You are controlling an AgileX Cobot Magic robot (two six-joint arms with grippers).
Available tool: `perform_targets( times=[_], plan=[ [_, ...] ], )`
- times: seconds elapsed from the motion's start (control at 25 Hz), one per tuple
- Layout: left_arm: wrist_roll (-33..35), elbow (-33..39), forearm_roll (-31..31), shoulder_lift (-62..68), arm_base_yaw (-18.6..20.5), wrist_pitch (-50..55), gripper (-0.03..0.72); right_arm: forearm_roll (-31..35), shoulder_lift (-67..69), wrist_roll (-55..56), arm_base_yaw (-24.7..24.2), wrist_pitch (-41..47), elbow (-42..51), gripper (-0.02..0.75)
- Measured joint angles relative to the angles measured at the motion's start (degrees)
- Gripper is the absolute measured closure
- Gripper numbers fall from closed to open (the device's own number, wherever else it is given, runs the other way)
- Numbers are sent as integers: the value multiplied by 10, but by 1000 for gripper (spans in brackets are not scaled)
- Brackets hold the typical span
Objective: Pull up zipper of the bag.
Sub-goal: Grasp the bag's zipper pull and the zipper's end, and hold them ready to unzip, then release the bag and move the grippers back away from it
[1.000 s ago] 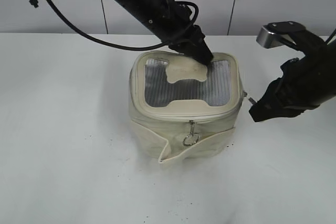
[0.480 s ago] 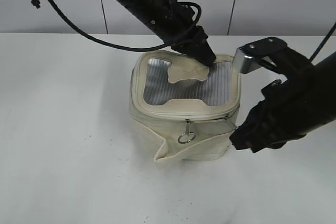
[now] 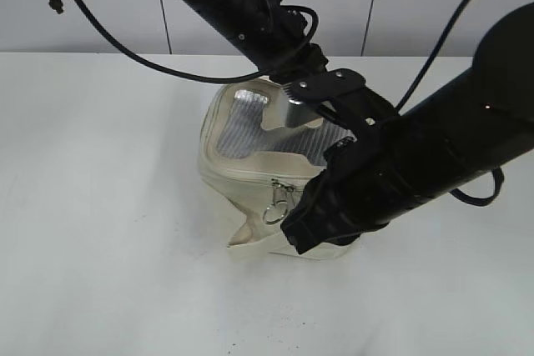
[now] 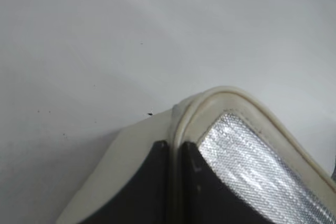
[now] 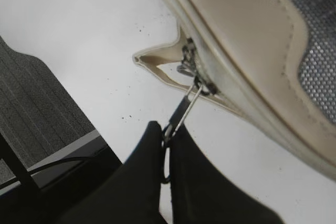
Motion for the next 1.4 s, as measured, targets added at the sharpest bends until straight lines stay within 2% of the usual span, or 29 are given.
perform_targets(
  times=[0.24,0.4,0.52,0.68,0.76,0.88,1.04,1.2,1.4],
  plan=[
    [1,1,4,0,1,4,649,-3,19,14,7,6,-24,741],
    [1,1,4,0,1,3,649,-29,14,61,11,10,-26,713],
    [-3,1,2,0,1,-5,649,-64,-7,99,14,16,-27,611],
    [-8,1,5,-3,2,-8,636,-141,-51,185,14,20,-29,385],
    [-8,1,11,-6,2,-4,600,-188,-71,232,14,25,-29,269],
    [-11,-1,20,-23,2,-4,514,-262,-95,302,14,33,-31,160],
    [-30,-4,56,-58,2,11,430,-325,-110,363,-17,63,-32,129],
    [-88,-4,154,-88,3,33,414,-343,-120,374,-90,122,-32,153],
    [-206,-4,280,-136,9,82,412,-384,-158,370,-172,185,-32,164]
  ],
)
